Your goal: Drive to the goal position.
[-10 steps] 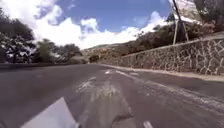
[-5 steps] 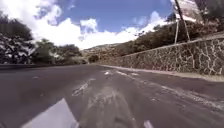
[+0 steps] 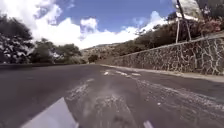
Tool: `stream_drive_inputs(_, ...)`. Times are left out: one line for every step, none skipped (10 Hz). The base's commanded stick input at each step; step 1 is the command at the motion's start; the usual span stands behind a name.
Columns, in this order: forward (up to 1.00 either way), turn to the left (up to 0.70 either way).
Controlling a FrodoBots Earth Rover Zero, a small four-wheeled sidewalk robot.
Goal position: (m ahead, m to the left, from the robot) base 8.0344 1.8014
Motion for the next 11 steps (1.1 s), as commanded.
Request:
stream_drive_inputs(0.45,0.00)
stream_drive_inputs(0.45,0.00)
stream_drive_inputs(0.45,0.00)
stream_drive_inputs(0.45,0.00)
stream_drive_inputs(0.45,0.00)
stream_drive_inputs(0.45,0.00)
stream_drive_inputs(0.45,0.00)
stream_drive_inputs(0.45,0.00)
stream_drive_inputs(0.45,0.00)
stream_drive_inputs(0.45,0.00)
stream_drive_inputs(0.45,0.00)
